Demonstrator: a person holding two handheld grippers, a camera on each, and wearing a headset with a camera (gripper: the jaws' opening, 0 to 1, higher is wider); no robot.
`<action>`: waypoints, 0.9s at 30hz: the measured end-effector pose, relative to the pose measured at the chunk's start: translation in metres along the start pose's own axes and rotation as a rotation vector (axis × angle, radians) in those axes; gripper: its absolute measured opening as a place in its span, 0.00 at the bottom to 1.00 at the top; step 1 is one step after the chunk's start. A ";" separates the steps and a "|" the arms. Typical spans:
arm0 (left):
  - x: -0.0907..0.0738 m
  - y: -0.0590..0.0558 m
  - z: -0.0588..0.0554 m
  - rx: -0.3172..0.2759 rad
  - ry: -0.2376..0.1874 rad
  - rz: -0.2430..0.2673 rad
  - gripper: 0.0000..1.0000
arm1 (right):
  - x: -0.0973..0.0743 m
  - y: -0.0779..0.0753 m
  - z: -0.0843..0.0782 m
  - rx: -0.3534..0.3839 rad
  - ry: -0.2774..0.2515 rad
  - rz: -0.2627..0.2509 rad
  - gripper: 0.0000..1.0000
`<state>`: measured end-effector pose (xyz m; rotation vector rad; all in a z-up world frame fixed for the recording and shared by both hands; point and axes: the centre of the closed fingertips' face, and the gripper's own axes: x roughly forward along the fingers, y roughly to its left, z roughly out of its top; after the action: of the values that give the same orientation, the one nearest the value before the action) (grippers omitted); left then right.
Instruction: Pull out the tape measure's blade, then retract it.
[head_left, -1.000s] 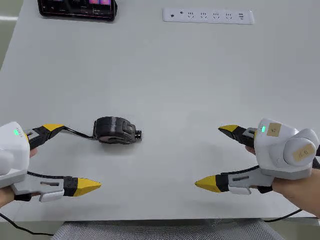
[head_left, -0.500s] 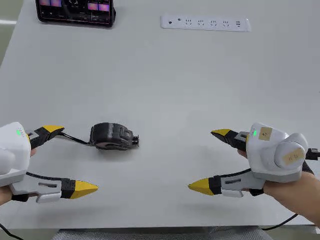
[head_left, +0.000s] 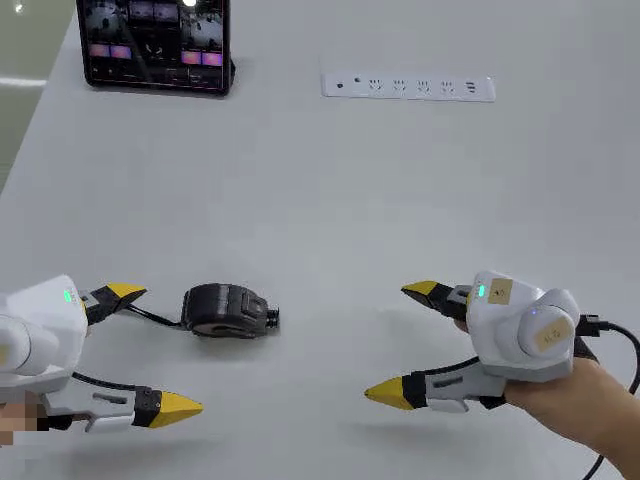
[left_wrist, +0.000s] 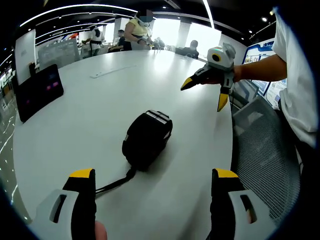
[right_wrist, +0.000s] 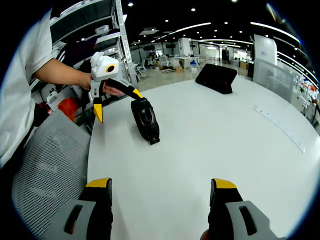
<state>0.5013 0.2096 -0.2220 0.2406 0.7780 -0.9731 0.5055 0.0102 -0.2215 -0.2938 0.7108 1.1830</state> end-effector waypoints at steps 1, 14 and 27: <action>0.001 0.001 0.000 0.001 0.001 -0.001 0.94 | 0.002 0.000 0.001 -0.004 -0.002 0.004 0.79; 0.016 0.002 0.000 0.038 0.025 -0.028 0.90 | 0.023 -0.001 0.004 -0.038 -0.007 0.037 0.76; 0.026 0.008 0.009 0.087 0.034 -0.052 0.80 | 0.041 -0.005 0.012 -0.067 -0.007 0.081 0.72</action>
<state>0.5208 0.1927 -0.2343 0.3148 0.7769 -1.0556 0.5227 0.0456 -0.2396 -0.3189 0.6833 1.2861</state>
